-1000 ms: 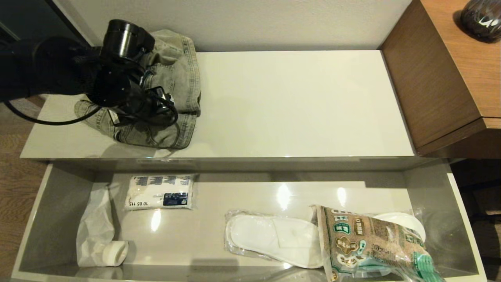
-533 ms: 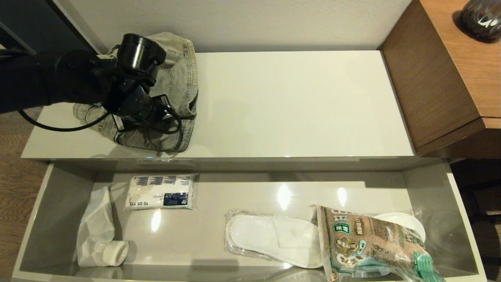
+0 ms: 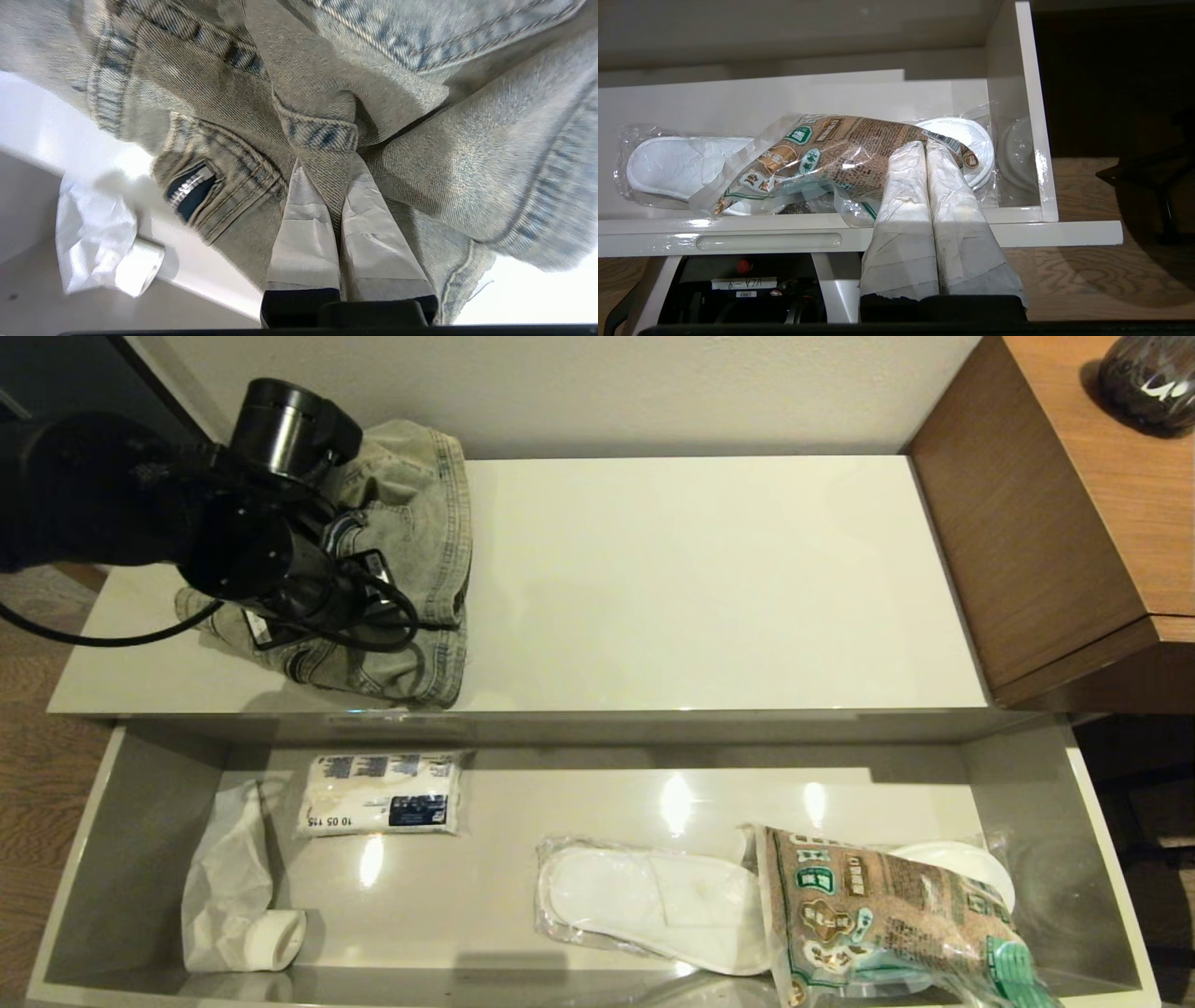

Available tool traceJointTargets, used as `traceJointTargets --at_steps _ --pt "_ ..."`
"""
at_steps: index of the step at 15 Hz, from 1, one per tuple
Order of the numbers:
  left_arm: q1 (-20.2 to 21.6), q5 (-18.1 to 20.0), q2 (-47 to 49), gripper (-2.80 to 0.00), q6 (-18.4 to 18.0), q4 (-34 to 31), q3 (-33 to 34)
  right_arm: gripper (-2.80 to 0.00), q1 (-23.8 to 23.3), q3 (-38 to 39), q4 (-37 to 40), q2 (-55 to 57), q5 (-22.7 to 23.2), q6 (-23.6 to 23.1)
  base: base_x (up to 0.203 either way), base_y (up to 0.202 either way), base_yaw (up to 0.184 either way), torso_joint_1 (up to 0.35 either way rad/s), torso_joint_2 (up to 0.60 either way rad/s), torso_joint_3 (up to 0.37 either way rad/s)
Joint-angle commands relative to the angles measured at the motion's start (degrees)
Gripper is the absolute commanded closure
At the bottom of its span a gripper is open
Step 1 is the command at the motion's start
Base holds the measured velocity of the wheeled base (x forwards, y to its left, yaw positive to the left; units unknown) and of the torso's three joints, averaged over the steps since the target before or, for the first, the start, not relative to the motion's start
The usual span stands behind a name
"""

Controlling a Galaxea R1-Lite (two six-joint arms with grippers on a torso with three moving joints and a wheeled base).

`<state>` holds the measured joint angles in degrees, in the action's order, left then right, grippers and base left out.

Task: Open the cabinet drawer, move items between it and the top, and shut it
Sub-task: Pick up the shorts on the table, then put the shorts in the drawer

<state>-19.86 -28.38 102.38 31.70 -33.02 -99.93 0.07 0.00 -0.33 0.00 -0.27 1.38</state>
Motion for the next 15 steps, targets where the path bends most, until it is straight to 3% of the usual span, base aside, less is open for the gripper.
traceJointTargets --at_steps 1,4,8,12,15 --pt "-0.81 0.41 -7.63 0.00 0.35 -0.79 3.05 0.00 0.01 0.00 -0.02 0.09 0.00 0.03 0.000 0.000 0.000 0.000 0.00 0.000" --pt "-0.99 2.96 -11.48 0.00 1.58 -4.13 7.36 0.00 0.01 0.00 -0.02 0.09 0.00 0.03 0.000 0.000 0.000 0.000 0.00 0.000" --pt "-0.78 7.55 -39.30 0.00 3.23 -13.84 21.98 0.00 0.01 0.00 -0.02 0.09 0.00 0.03 0.000 0.000 0.000 0.000 0.00 0.000" --pt "1.55 18.89 -66.68 0.00 3.24 -34.78 31.11 0.00 0.01 0.00 -0.02 0.09 0.00 0.03 0.000 0.000 0.000 0.000 0.00 0.000" --pt "8.08 24.82 -77.42 0.00 -1.93 -46.35 37.19 0.00 0.01 0.00 -0.02 0.09 0.00 0.03 0.000 0.000 0.000 0.000 0.00 0.000"
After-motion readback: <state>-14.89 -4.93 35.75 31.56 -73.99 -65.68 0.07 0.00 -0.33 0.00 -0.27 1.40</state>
